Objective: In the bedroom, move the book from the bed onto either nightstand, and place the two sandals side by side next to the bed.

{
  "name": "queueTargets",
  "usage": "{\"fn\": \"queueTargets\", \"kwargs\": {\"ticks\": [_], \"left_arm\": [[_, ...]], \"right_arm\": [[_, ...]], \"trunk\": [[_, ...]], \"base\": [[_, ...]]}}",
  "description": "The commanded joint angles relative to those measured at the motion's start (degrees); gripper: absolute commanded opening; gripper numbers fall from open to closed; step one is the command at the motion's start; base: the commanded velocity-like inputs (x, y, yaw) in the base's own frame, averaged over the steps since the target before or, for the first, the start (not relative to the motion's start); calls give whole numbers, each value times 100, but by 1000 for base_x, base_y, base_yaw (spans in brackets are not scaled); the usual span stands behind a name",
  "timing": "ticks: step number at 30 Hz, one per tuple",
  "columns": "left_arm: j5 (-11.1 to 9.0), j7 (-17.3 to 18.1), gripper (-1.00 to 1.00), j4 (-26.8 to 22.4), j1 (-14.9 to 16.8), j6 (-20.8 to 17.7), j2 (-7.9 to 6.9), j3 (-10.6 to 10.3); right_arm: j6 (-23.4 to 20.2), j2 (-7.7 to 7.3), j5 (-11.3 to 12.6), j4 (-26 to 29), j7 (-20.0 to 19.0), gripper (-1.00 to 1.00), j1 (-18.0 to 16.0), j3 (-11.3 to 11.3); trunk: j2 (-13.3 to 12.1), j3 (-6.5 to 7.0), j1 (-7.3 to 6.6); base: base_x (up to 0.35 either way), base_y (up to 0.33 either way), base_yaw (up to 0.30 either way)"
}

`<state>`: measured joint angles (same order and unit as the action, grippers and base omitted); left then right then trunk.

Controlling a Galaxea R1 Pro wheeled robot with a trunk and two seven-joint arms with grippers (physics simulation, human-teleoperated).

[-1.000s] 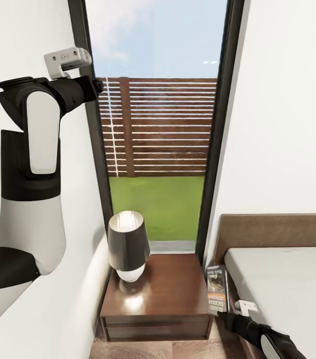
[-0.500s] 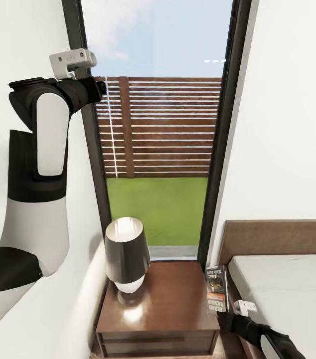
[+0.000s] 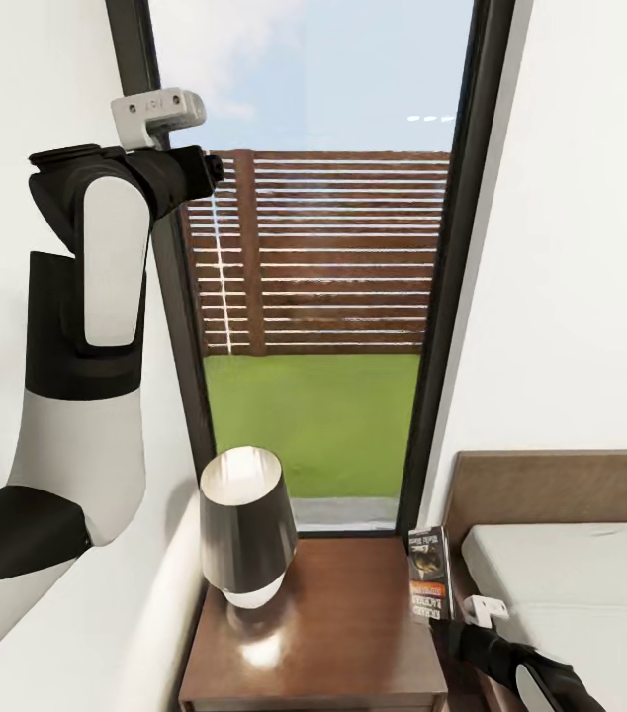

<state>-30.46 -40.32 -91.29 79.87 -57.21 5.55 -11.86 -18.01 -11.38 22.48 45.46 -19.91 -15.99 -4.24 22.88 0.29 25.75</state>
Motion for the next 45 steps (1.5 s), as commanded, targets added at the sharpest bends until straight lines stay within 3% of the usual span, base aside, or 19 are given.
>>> {"fn": "queueTargets", "kwargs": {"ticks": [1,22,41,45], "left_arm": [[-57,-73,100,-2,9,-12,4,-5],[-57,-120,100,-3,28,-17,16,-24],[-57,-117,100,-3,30,-18,16,-27],[-57,-113,100,-3,29,-18,16,-27]], "right_arm": [[-28,-6,43,7,23,-100,-1,-15],[-101,-6,96,7,-292,-100,7,-2],[-208,-5,102,7,-349,-100,8,-10],[-216,0,105,7,-516,-100,7,-18]], "trunk": [[4,-3,3],[4,-3,3],[4,-3,3],[4,-5,3]], "base": [[69,0,0],[15,0,0],[0,0,0],[0,0,-25]]}}
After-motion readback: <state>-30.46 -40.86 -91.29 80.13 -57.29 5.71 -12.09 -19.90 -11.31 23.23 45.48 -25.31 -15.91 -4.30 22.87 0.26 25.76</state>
